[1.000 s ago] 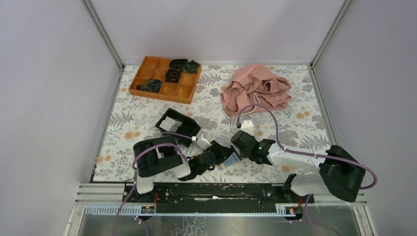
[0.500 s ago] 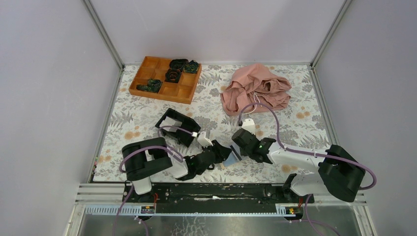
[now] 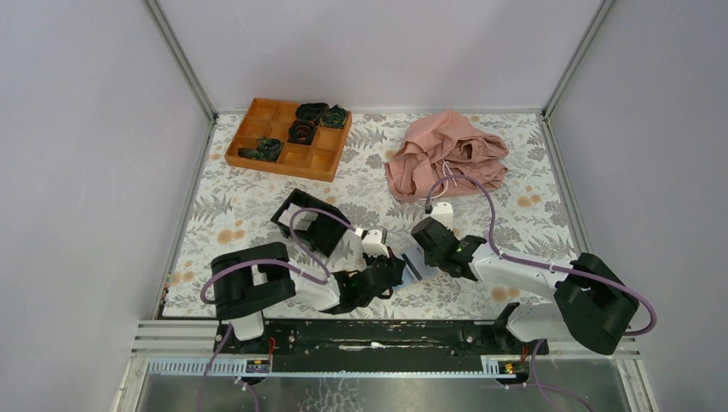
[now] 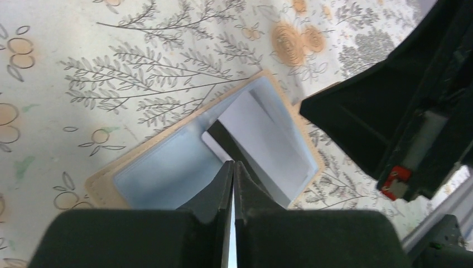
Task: Put the credit cards into the card holder
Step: Insert the credit card into the card holder.
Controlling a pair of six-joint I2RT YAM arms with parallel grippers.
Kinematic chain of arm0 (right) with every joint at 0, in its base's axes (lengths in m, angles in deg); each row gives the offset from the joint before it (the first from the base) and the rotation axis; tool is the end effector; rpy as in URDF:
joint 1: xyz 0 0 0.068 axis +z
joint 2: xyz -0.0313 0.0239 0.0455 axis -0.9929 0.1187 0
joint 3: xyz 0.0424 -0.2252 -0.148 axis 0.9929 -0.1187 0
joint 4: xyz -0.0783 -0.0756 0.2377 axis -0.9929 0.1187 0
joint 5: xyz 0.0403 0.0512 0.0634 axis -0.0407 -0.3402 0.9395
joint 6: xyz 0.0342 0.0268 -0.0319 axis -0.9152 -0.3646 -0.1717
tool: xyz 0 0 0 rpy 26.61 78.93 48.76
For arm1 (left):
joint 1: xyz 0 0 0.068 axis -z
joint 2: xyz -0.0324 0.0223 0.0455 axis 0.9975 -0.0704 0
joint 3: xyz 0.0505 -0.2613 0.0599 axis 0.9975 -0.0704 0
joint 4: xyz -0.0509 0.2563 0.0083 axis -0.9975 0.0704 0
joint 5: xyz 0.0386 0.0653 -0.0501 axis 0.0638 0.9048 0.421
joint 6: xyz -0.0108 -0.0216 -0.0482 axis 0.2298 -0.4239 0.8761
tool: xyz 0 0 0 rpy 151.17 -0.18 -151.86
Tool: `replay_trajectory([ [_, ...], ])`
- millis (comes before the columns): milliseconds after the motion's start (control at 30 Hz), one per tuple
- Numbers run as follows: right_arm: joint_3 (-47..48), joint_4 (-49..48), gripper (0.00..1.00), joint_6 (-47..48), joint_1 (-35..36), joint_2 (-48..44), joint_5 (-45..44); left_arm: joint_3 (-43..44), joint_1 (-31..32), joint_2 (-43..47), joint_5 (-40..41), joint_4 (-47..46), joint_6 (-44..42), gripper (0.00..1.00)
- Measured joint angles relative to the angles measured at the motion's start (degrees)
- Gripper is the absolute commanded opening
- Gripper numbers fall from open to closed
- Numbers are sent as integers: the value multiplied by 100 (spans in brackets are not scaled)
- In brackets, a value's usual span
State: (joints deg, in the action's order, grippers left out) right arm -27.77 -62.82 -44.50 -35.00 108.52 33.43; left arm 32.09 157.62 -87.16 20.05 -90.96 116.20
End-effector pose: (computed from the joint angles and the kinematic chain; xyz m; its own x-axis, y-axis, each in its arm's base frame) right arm 0.1702 0.1663 0.1692 -0.7136 -0.0866 -0.6952 -0.1316 0.9912 0.0116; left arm 0.1164 -0.2860 0.1210 -0.5953 -0.3351 -0.7303 0.2293 0.8003 -0.5541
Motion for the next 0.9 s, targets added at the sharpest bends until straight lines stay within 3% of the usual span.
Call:
replay_trajectory([
  [467, -4, -166, 0, -13, -415, 0, 68, 310, 74, -160, 372, 841, -181, 0],
  [900, -125, -315, 0, -87, -533, 116, 264, 706, 74, -442, 420, 1060, -247, 0],
])
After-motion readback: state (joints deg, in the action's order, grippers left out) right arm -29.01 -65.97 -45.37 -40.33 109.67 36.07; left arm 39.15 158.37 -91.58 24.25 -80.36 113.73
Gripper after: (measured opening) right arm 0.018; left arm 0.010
